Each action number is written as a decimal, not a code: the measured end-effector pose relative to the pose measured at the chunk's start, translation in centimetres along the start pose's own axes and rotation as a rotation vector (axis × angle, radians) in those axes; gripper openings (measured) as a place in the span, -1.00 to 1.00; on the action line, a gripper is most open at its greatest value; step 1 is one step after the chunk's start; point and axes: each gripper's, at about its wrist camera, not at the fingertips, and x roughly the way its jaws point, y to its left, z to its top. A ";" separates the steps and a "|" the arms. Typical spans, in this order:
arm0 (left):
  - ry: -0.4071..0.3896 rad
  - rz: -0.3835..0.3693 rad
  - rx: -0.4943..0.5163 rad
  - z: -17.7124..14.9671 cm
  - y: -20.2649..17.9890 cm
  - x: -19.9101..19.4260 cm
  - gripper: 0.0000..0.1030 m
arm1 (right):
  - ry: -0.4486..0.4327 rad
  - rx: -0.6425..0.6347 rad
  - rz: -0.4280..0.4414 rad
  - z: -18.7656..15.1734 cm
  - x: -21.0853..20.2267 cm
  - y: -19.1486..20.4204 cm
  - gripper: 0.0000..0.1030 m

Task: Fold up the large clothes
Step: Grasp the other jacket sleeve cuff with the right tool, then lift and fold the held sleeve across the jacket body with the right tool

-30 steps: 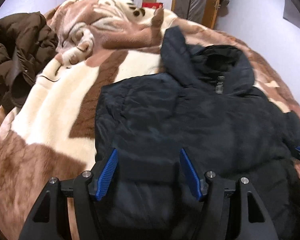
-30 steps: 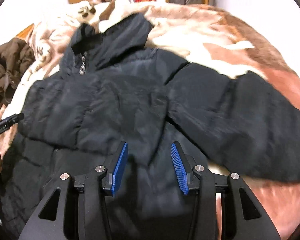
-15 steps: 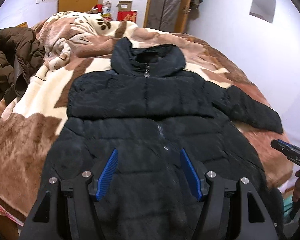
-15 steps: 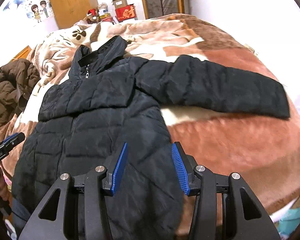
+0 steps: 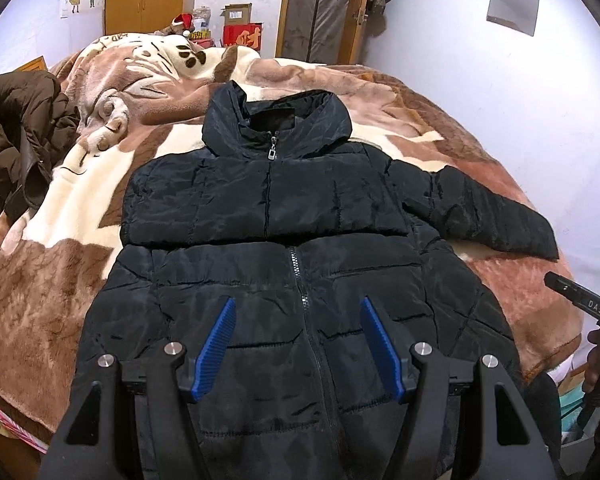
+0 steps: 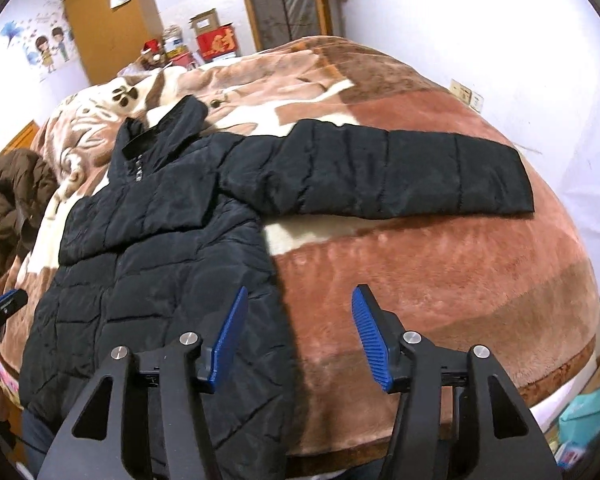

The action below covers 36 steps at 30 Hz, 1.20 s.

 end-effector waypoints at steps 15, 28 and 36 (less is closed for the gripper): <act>0.047 0.046 0.019 3.6 -0.8 7.8 0.30 | 0.064 0.344 -0.047 3.2 9.1 -13.1 0.29; 0.116 0.070 -0.037 2.9 0.7 11.8 0.30 | -0.048 0.575 -0.020 5.9 12.3 -19.7 0.30; 0.107 0.080 -0.069 2.7 1.8 11.0 0.30 | -0.057 0.534 -0.066 8.2 10.2 -18.2 -0.68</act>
